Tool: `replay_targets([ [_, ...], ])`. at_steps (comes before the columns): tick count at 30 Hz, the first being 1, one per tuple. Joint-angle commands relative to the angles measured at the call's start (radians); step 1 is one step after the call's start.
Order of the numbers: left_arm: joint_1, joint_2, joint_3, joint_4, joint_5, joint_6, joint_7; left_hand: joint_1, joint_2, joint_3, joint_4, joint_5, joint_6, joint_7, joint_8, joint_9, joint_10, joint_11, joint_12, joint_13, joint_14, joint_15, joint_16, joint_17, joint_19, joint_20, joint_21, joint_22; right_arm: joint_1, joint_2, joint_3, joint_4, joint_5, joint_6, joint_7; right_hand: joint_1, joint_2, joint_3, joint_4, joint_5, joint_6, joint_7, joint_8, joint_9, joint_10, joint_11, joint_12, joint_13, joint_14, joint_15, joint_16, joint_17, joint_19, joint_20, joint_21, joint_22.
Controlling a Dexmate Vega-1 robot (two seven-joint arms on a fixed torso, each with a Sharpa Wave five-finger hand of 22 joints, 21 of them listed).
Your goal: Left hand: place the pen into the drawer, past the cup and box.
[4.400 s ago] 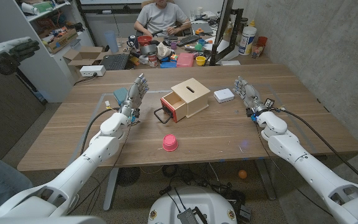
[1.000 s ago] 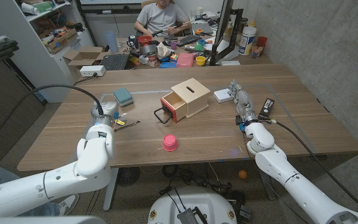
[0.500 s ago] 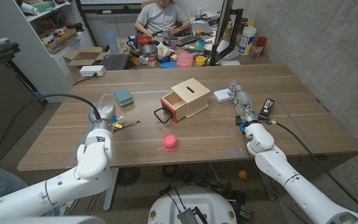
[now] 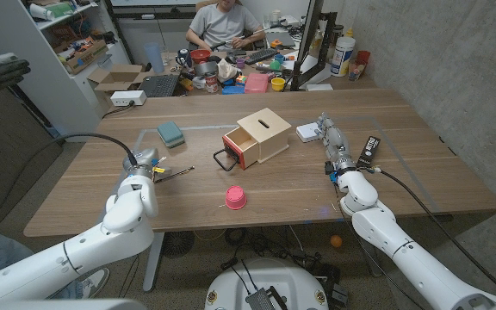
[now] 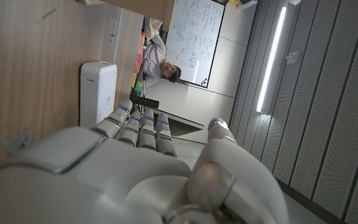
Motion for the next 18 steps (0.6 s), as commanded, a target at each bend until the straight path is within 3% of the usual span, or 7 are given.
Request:
replay_targets([
  [1, -0.212, 0.048, 0.212, 0.055, 0.067, 0.025, -0.164, 0.014, -0.001, -0.001, 0.001, -0.005, 0.016, -0.005, 0.007, 0.001, 0.011, -0.005, 0.003, 0.001, 0.010, 0.001, 0.003, 0.000, 0.007, 0.004, 0.009, 0.001, 0.011, 0.022, 0.002, 0.029, 0.001, 0.035, -0.006, -0.008, 0.000, -0.004, -0.001, 0.007, 0.007, -0.007, 0.010, 0.004, 0.006, -0.001, 0.009, 0.004, 0.004, 0.003, 0.008, 0.003, 0.001, -0.001, -0.003, 0.003],
  [18, -0.217, 0.016, 0.232, 0.059, 0.165, 0.042, -0.228, 0.030, 0.003, -0.004, 0.006, -0.011, 0.082, -0.012, 0.017, 0.001, 0.075, -0.022, 0.009, 0.002, 0.035, 0.014, 0.010, 0.000, 0.017, 0.005, 0.011, 0.002, 0.023, 0.020, 0.007, 0.030, 0.008, 0.034, 0.004, -0.010, -0.001, -0.007, -0.001, 0.008, 0.007, -0.014, 0.009, 0.004, 0.004, -0.002, 0.008, 0.004, 0.003, 0.006, 0.007, 0.003, -0.005, 0.002, -0.010, 0.004],
])
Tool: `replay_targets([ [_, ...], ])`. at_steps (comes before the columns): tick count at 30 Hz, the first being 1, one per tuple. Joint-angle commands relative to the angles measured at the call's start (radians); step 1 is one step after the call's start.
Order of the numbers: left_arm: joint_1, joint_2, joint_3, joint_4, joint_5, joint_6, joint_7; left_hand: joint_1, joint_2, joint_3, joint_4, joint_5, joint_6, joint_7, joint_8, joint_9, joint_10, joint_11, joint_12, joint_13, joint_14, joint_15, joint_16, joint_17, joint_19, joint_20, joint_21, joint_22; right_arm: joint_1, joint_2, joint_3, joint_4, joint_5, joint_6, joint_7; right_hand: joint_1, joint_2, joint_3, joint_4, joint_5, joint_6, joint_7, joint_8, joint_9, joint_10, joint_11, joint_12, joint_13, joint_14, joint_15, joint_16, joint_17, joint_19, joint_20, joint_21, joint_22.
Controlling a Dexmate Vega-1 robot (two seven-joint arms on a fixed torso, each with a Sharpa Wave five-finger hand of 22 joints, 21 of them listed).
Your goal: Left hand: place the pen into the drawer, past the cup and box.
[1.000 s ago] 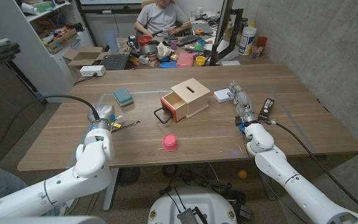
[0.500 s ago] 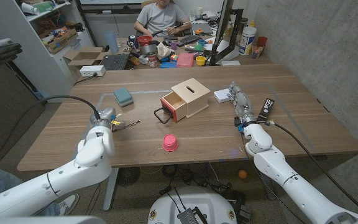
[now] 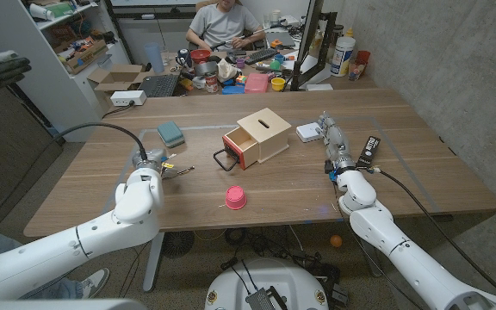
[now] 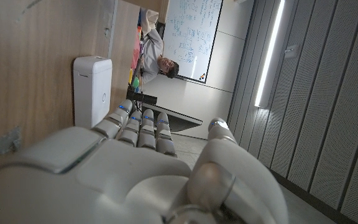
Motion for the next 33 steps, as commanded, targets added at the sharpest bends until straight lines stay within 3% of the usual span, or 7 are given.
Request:
replay_targets([
  [1, -0.038, -0.021, 0.056, 0.014, 0.080, 0.020, -0.057, 0.015, 0.003, -0.001, 0.003, -0.004, 0.015, 0.001, 0.004, 0.002, 0.014, 0.001, 0.004, 0.002, 0.006, 0.004, 0.009, 0.000, 0.007, 0.006, 0.005, 0.002, 0.012, 0.005, 0.002, 0.016, 0.009, 0.013, 0.014, -0.010, -0.001, -0.003, 0.002, 0.008, 0.002, -0.008, 0.009, 0.004, 0.004, -0.002, 0.008, 0.004, 0.003, 0.006, 0.007, 0.002, -0.005, 0.002, -0.003, 0.004],
  [8, -0.011, -0.055, 0.028, 0.032, 0.092, 0.005, -0.028, 0.020, 0.005, -0.001, 0.003, -0.005, 0.017, 0.001, 0.002, 0.002, 0.018, 0.000, 0.001, 0.003, 0.010, 0.010, 0.010, 0.000, 0.013, 0.006, 0.007, 0.002, 0.019, 0.012, -0.001, 0.043, 0.015, 0.022, 0.028, -0.010, 0.000, -0.003, 0.002, 0.008, 0.001, -0.010, 0.008, 0.004, 0.004, -0.001, 0.008, 0.004, 0.002, 0.006, 0.007, 0.002, -0.006, 0.003, -0.005, 0.004],
  [25, -0.024, -0.129, 0.024, 0.093, 0.102, -0.033, -0.042, 0.022, 0.010, -0.002, 0.008, -0.009, 0.022, -0.007, -0.003, 0.002, 0.023, -0.004, -0.005, 0.003, 0.017, 0.014, 0.012, 0.001, 0.026, 0.007, 0.010, 0.003, 0.042, 0.032, 0.001, 0.116, 0.034, 0.051, 0.071, -0.010, -0.001, -0.005, 0.001, 0.009, 0.002, -0.014, 0.008, 0.004, 0.005, -0.001, 0.008, 0.004, 0.004, 0.006, 0.007, 0.002, -0.005, 0.004, -0.008, 0.004],
  [33, -0.069, -0.168, 0.076, 0.127, 0.150, -0.019, -0.089, 0.025, 0.011, -0.003, 0.009, -0.011, 0.035, -0.009, -0.002, 0.002, 0.031, -0.007, -0.006, 0.004, 0.024, 0.013, 0.013, 0.001, 0.031, 0.007, 0.011, 0.003, 0.053, 0.047, 0.009, 0.159, 0.051, 0.073, 0.092, -0.011, -0.001, -0.006, 0.001, 0.009, 0.002, -0.019, 0.008, 0.004, 0.004, -0.002, 0.008, 0.004, 0.004, 0.007, 0.007, 0.001, -0.004, 0.005, -0.010, 0.004],
])
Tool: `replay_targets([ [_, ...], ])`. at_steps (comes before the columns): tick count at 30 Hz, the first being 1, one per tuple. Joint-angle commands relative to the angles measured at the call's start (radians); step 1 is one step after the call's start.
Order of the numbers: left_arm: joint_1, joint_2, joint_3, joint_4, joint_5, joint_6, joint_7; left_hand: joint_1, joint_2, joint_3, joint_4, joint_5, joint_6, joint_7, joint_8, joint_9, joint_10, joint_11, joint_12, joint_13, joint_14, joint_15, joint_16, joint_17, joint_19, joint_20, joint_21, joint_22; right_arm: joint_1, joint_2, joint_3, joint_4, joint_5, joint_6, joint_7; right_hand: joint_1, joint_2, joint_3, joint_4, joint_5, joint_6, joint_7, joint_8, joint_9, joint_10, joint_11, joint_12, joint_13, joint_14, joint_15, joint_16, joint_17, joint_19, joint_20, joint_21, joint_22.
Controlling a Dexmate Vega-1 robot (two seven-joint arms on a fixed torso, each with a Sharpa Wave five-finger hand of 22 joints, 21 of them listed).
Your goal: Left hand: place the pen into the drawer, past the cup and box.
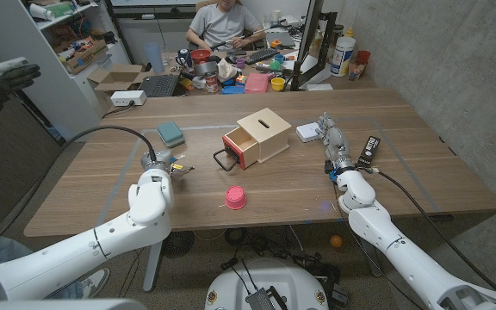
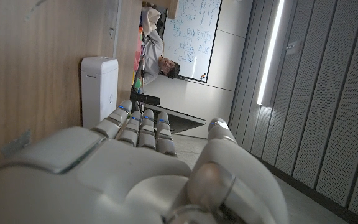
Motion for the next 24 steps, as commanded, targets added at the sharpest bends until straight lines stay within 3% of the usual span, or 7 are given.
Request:
replay_targets([
  [1, -0.051, -0.058, 0.060, 0.049, 0.060, 0.008, -0.053, 0.014, -0.001, 0.001, 0.006, -0.003, 0.016, 0.002, -0.002, 0.002, 0.017, -0.001, -0.001, 0.003, 0.014, -0.001, 0.006, 0.000, 0.013, 0.002, 0.008, 0.003, 0.016, 0.018, 0.010, 0.059, 0.023, 0.030, 0.035, -0.006, 0.004, -0.006, 0.001, 0.005, -0.002, -0.008, 0.008, 0.004, 0.004, -0.002, 0.008, 0.004, 0.004, 0.007, 0.007, 0.001, -0.004, 0.005, -0.006, 0.004],
  [7, -0.085, -0.098, 0.118, 0.084, 0.164, 0.045, -0.083, 0.086, 0.016, 0.014, -0.014, -0.016, 0.119, 0.002, 0.018, 0.003, 0.114, -0.018, 0.011, 0.004, 0.053, -0.023, 0.013, -0.002, 0.036, 0.002, 0.009, 0.003, 0.020, 0.027, 0.021, 0.089, 0.041, 0.050, 0.056, -0.006, 0.004, -0.007, 0.000, 0.005, -0.001, -0.009, 0.008, 0.004, 0.005, -0.002, 0.009, 0.004, 0.004, 0.006, 0.007, 0.001, -0.004, 0.005, -0.008, 0.004],
  [24, -0.043, -0.192, 0.095, 0.152, 0.392, 0.042, -0.165, 0.098, 0.011, 0.008, -0.007, -0.030, 0.122, 0.012, 0.005, 0.003, 0.116, -0.007, -0.003, 0.006, 0.072, -0.002, 0.012, -0.002, 0.056, 0.004, 0.011, 0.003, 0.033, 0.036, 0.033, 0.129, 0.061, 0.058, 0.090, -0.009, 0.005, -0.009, 0.001, 0.005, 0.000, -0.015, 0.009, 0.005, 0.005, -0.001, 0.009, 0.004, 0.006, 0.006, 0.007, 0.002, -0.006, 0.008, -0.012, 0.004],
])
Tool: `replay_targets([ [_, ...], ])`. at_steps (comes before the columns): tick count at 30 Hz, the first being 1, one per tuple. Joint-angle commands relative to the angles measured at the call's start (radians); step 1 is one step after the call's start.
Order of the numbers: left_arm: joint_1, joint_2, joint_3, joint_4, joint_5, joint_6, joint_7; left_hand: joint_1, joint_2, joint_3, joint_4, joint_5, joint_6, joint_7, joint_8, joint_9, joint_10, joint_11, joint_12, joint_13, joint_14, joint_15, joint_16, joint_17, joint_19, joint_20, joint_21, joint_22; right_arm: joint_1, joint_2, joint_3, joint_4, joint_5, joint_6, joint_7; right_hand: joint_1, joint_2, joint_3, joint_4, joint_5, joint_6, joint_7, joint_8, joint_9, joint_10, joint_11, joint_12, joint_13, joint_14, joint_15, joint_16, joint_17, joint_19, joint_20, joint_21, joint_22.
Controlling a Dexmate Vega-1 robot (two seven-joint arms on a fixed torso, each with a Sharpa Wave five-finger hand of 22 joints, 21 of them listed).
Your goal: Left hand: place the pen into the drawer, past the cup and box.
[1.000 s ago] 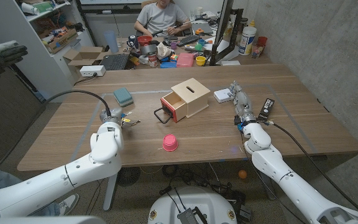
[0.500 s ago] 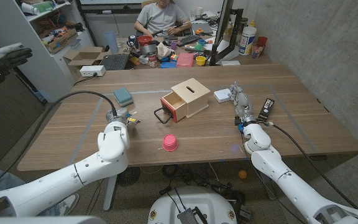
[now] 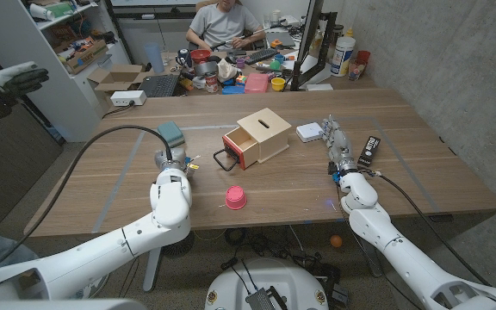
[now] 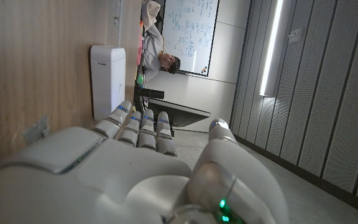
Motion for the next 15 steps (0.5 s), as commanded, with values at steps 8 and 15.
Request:
replay_targets([
  [8, 0.082, -0.099, -0.100, 0.064, 0.190, -0.051, -0.084, 0.011, 0.004, -0.003, 0.007, -0.006, -0.006, 0.006, -0.009, 0.003, -0.006, 0.009, -0.009, 0.004, 0.005, 0.009, -0.001, 0.003, 0.013, 0.002, 0.008, 0.004, 0.008, 0.006, 0.004, 0.017, 0.001, -0.004, 0.007, -0.009, 0.005, -0.001, -0.001, 0.006, 0.001, -0.007, 0.008, 0.005, 0.005, -0.002, 0.009, 0.004, 0.005, 0.006, 0.006, 0.001, 0.001, 0.001, -0.006, 0.005],
  [15, 0.124, -0.129, -0.164, 0.094, 0.193, -0.109, -0.064, 0.015, 0.010, -0.002, 0.010, -0.011, 0.001, -0.001, -0.011, 0.004, 0.003, 0.000, -0.009, 0.005, 0.009, -0.002, -0.001, 0.003, 0.019, 0.002, 0.007, 0.003, 0.002, 0.007, 0.002, 0.006, -0.006, -0.011, -0.010, -0.009, 0.005, -0.002, -0.001, 0.006, 0.000, -0.007, 0.008, 0.005, 0.004, -0.002, 0.009, 0.004, 0.005, 0.007, 0.006, 0.001, 0.001, 0.002, -0.007, 0.005],
])
